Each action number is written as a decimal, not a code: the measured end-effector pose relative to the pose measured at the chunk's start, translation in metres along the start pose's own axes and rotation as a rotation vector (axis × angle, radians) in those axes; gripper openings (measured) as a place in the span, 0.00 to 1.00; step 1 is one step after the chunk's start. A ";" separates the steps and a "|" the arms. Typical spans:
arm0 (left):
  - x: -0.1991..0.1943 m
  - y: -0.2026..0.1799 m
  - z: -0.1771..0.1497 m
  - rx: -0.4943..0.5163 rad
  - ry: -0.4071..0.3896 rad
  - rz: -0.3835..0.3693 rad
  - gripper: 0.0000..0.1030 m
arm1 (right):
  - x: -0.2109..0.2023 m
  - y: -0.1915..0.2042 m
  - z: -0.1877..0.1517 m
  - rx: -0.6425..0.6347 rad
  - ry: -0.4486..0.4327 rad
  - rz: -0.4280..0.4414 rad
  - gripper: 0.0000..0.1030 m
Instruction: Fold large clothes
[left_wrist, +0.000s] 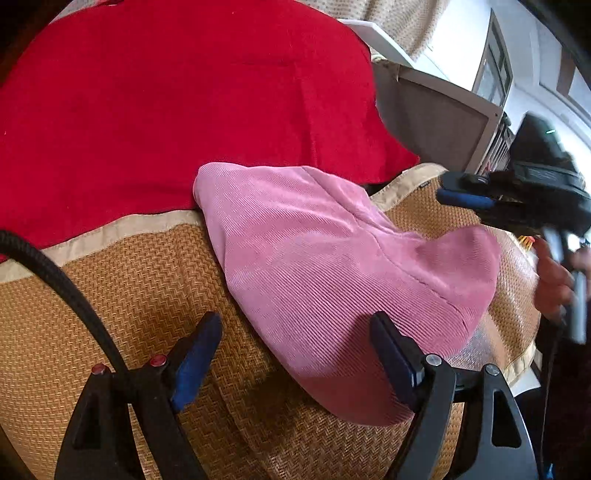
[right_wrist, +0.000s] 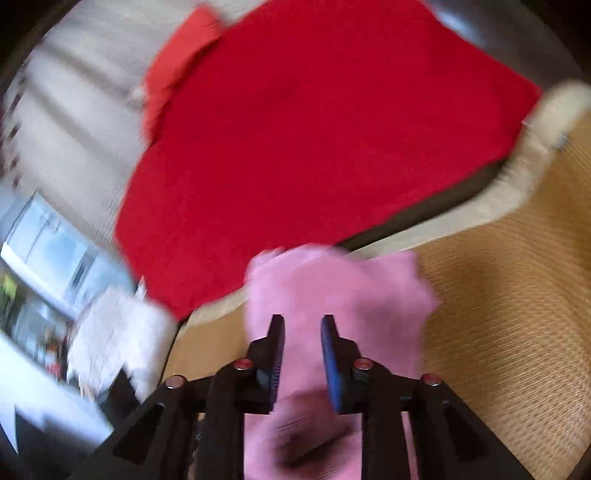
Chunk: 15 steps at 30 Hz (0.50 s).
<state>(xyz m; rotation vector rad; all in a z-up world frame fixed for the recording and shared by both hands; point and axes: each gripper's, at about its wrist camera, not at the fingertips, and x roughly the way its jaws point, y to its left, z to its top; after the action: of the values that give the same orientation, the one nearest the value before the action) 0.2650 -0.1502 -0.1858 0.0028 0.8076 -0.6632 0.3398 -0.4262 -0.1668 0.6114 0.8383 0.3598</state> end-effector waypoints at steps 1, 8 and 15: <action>-0.003 0.003 0.000 -0.001 0.003 0.006 0.80 | 0.002 0.013 -0.009 -0.041 0.034 0.008 0.24; 0.015 -0.009 -0.021 0.026 0.077 0.037 0.82 | 0.034 -0.001 -0.086 -0.170 0.290 -0.358 0.23; 0.033 -0.002 -0.025 -0.001 0.099 0.055 0.84 | 0.021 -0.016 -0.072 -0.090 0.301 -0.315 0.25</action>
<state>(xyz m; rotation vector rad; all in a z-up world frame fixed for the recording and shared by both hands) 0.2640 -0.1636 -0.2250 0.0575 0.8999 -0.6142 0.2974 -0.4021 -0.2262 0.3368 1.1822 0.2023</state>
